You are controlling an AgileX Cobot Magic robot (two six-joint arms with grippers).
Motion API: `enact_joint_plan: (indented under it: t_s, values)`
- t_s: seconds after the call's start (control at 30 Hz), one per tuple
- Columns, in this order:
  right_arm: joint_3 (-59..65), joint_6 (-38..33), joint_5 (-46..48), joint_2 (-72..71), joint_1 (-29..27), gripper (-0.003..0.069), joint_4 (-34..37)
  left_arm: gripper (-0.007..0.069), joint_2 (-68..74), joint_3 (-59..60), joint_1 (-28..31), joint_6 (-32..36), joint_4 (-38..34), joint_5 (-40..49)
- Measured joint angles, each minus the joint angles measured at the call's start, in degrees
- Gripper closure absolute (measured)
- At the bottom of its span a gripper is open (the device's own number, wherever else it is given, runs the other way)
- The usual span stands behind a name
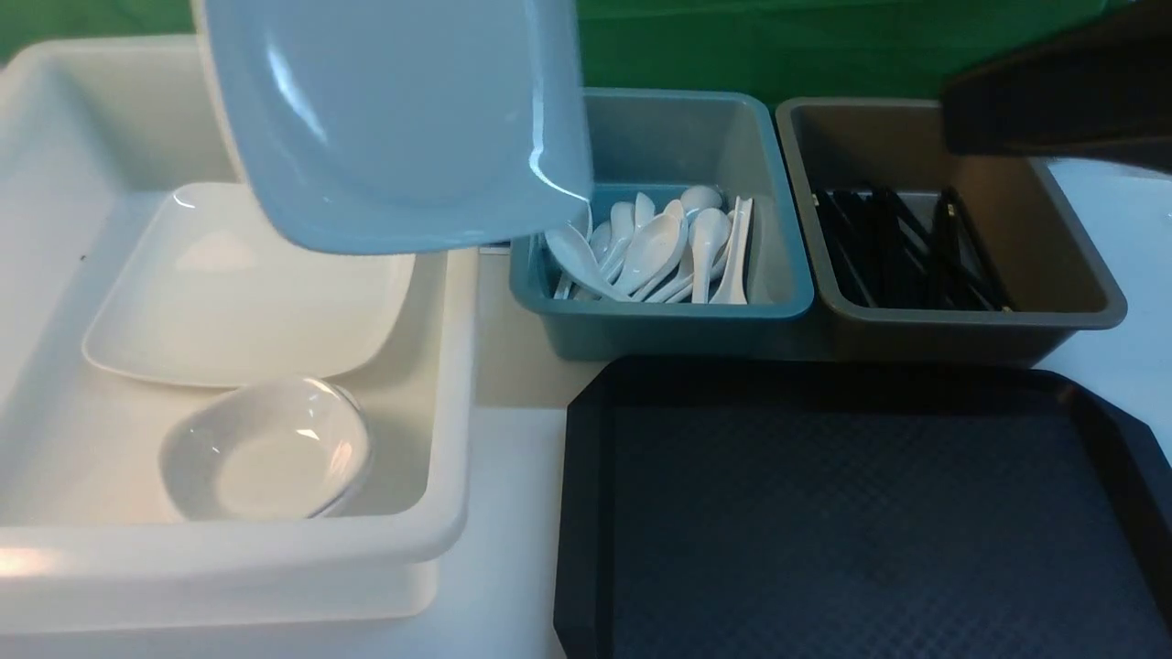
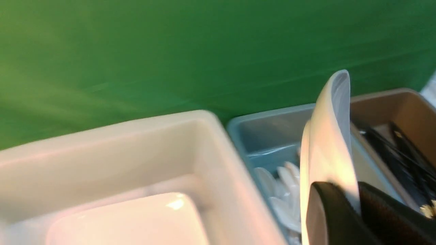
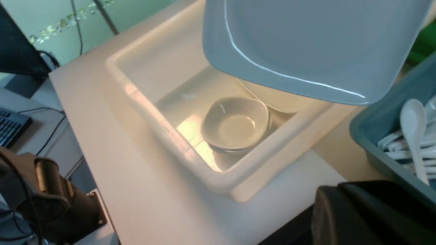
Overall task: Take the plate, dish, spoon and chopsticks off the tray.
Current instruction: Use the left arm to put the plate into the large storage box on the left
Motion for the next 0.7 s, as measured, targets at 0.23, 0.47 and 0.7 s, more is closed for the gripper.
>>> enact_joint_plan:
  t_s: [0.23, 0.47, 0.7]
  values:
    - [-9.7, 8.5, -0.3, 9.5, 14.7, 0.0636, -16.5, 0.0599, 0.0, 0.0, 14.3, 1.3, -6.8, 1.6]
    - [-12.1, 10.2, -2.7, 12.7, 20.2, 0.0636, -20.5, 0.0599, -0.5, 5.9, 25.3, 5.5, -16.0, -1.2]
    - [-12.1, 10.5, -3.6, 12.7, 20.5, 0.0636, -21.1, 0.0598, -0.5, 25.4, 28.5, 17.2, -34.5, -14.7]
